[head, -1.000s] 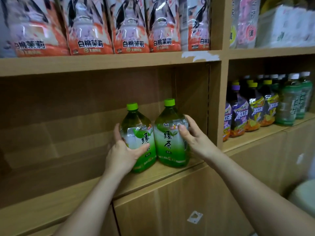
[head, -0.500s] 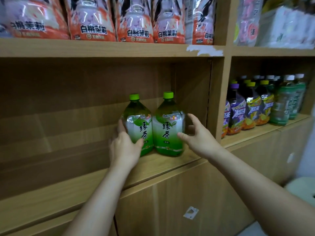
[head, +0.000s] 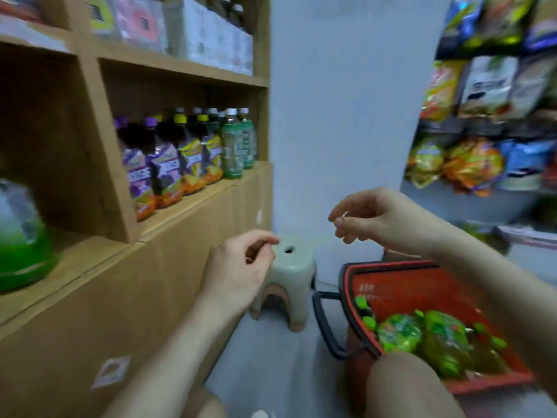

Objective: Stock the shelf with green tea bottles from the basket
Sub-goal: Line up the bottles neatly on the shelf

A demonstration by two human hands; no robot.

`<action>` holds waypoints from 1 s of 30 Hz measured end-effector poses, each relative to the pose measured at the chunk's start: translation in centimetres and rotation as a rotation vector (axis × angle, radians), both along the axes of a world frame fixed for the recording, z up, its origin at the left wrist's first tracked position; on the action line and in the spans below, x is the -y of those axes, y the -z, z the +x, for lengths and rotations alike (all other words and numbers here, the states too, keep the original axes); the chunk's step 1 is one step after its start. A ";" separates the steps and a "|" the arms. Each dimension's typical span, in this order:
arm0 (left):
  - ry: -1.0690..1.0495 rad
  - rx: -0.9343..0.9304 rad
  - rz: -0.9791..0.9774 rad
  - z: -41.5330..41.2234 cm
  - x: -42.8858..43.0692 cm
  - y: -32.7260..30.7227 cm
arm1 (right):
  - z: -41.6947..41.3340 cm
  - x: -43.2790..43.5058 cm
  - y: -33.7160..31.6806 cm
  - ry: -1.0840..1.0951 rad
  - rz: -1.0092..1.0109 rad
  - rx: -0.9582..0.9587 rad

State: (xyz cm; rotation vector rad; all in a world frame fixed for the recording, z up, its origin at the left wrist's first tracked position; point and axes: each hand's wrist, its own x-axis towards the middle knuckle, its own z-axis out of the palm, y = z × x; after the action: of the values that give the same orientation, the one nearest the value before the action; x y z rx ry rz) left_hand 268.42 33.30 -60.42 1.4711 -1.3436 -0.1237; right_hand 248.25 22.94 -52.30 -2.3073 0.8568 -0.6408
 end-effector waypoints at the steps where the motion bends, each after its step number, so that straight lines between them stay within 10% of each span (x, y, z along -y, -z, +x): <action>1: 0.054 -0.001 0.056 -1.3 1.5 0.8 | -2.1 0.6 0.7 0.071 0.007 -0.023; 13: 0.438 0.507 0.644 -13.7 19.0 13.1 | -13.7 11.4 20.2 0.505 0.251 -0.120; 24: 0.210 1.153 0.878 -15.1 28.8 20.1 | -6.7 18.8 34.0 0.275 0.213 -0.530; 30: 0.097 1.053 0.861 -15.6 30.3 20.3 | -8.1 19.4 32.3 0.372 0.142 -0.519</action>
State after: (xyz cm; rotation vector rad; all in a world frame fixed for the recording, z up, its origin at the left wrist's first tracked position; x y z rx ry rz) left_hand 252.79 2.96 -80.69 2.3449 -2.3900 0.0400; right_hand 240.12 3.58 -84.59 -2.2290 1.5404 -0.1064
